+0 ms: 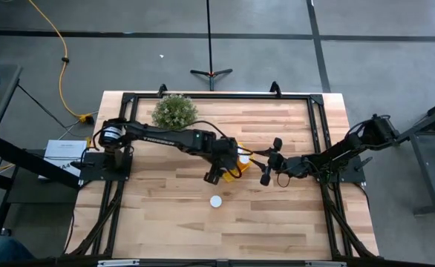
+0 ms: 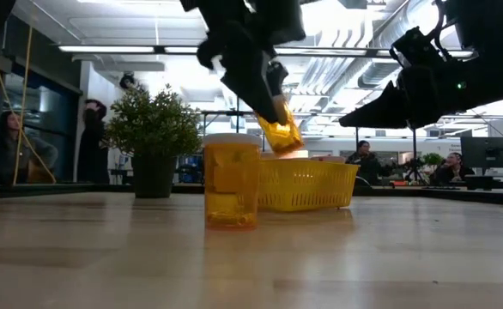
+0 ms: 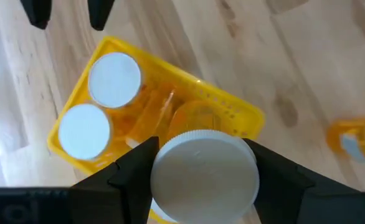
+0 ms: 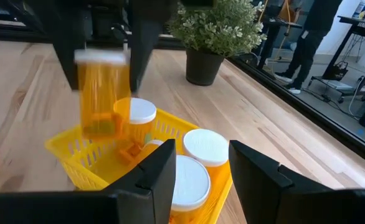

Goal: Pick and place pill bottles into a basket
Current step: Put the left orange pill bottle into the bottom left corner of the yellow basket

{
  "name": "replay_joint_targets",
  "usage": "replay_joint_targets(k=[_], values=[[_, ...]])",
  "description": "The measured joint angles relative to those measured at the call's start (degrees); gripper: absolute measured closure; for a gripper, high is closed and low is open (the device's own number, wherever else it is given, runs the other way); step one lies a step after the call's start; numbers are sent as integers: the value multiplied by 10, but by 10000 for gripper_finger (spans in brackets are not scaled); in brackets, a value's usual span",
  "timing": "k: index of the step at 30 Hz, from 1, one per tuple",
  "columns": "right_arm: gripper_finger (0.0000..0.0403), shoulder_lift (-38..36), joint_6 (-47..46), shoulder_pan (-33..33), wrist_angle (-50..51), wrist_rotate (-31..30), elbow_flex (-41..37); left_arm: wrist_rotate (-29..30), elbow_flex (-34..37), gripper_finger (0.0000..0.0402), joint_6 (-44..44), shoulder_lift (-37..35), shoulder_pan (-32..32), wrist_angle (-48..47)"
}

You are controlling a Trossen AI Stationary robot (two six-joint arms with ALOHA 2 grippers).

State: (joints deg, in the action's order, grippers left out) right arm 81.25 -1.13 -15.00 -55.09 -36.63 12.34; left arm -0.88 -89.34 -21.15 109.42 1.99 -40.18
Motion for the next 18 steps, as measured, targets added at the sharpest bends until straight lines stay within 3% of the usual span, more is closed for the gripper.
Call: replay_joint_targets(k=[12,18], values=[[263,0,0,0,8,4,0,-8,0,161,0,30,2,-5],[263,0,-1,0,9,4,0,-11,1,99,0,30,3,-3]])
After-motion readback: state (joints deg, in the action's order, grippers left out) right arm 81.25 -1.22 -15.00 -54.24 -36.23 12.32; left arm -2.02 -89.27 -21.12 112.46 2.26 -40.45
